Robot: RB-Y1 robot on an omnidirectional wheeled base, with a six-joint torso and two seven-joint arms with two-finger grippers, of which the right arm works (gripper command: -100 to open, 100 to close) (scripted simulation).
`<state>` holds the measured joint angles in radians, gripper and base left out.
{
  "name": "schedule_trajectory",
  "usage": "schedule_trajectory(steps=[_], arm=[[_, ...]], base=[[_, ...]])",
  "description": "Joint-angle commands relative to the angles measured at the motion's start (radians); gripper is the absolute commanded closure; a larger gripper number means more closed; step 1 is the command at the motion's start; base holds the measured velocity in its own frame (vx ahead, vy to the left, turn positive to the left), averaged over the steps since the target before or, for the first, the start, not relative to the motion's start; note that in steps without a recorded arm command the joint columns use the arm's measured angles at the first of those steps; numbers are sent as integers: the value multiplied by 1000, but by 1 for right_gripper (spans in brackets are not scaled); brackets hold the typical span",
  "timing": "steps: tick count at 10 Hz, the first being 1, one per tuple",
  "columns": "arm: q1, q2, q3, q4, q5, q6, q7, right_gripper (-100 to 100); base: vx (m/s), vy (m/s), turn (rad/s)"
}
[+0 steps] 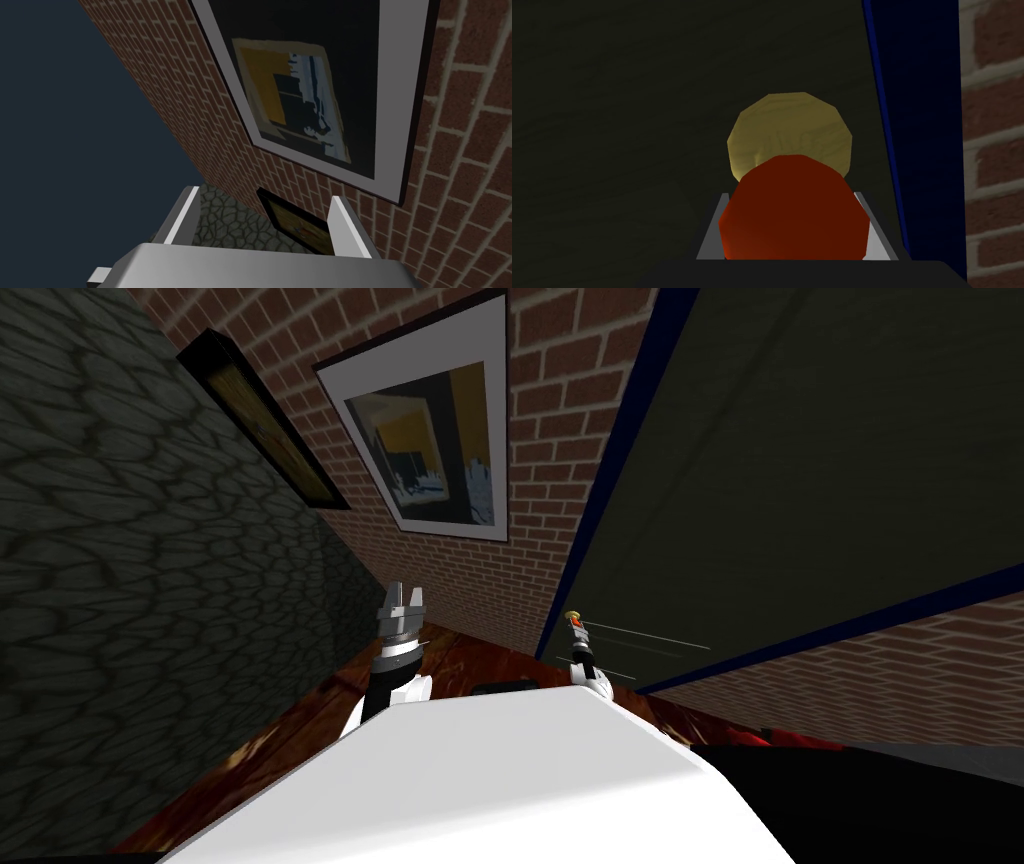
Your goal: Pull the door open
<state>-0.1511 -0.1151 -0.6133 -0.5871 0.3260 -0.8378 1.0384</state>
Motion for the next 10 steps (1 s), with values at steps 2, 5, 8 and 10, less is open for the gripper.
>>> schedule_trajectory(steps=[2,5,8,10], arm=[[-1,8,6,3,-4,2,-56,100],[-7,7,7,12,-12,0,-129,100],[-12,7,9,20,-22,-3,-205,100],[-15,7,10,25,-26,-5,-243,100]], base=[[-36,-3,18],[-34,-5,24],[-40,-7,22],[-33,-2,20]])
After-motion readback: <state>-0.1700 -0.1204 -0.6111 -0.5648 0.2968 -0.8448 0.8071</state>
